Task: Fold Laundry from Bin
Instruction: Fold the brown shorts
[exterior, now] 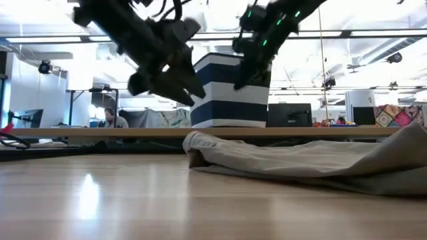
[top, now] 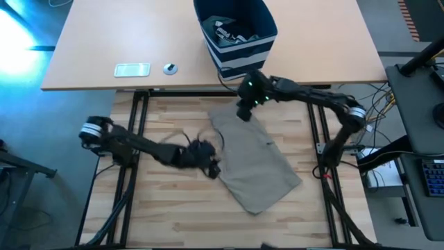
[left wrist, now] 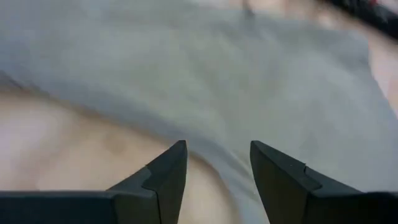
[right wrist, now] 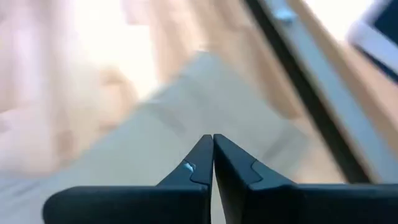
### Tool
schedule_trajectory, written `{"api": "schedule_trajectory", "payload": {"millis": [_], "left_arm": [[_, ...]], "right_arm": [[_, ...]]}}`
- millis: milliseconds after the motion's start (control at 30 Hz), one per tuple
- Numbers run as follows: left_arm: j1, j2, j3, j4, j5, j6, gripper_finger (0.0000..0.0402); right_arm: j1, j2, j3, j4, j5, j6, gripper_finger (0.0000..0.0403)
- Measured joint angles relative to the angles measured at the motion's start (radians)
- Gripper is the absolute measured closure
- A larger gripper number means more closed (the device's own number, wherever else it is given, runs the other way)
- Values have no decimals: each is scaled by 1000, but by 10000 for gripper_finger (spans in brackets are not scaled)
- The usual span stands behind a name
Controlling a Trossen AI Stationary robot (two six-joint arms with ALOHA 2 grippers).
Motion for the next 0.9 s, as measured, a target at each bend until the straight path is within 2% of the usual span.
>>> {"api": "schedule_trajectory", "payload": {"millis": [100, 200, 267, 367, 500, 633, 767, 900], "left_arm": [[150, -33, -105, 183, 75, 180, 239], [286, -8, -201, 438, 191, 349, 239], [348, 35, -228, 562, 263, 409, 239], [383, 136, -229, 644, 289, 477, 239], [387, 301, -203, 684, 291, 498, 239], [399, 402, -183, 718, 286, 455, 239], [396, 387, -194, 633, 285, 390, 239], [350, 275, -236, 447, 264, 300, 239]], "right_arm": [[105, -99, -118, 61, -16, 20, 394], [222, -175, -270, 247, -21, 127, 394], [292, -208, -367, 411, -18, 214, 394], [382, -224, -483, 605, 61, 311, 394], [473, -195, -572, 719, 185, 374, 394], [538, -109, -624, 731, 194, 426, 394], [596, -18, -633, 673, 156, 488, 392], [635, 0, -631, 442, 108, 476, 380]]}}
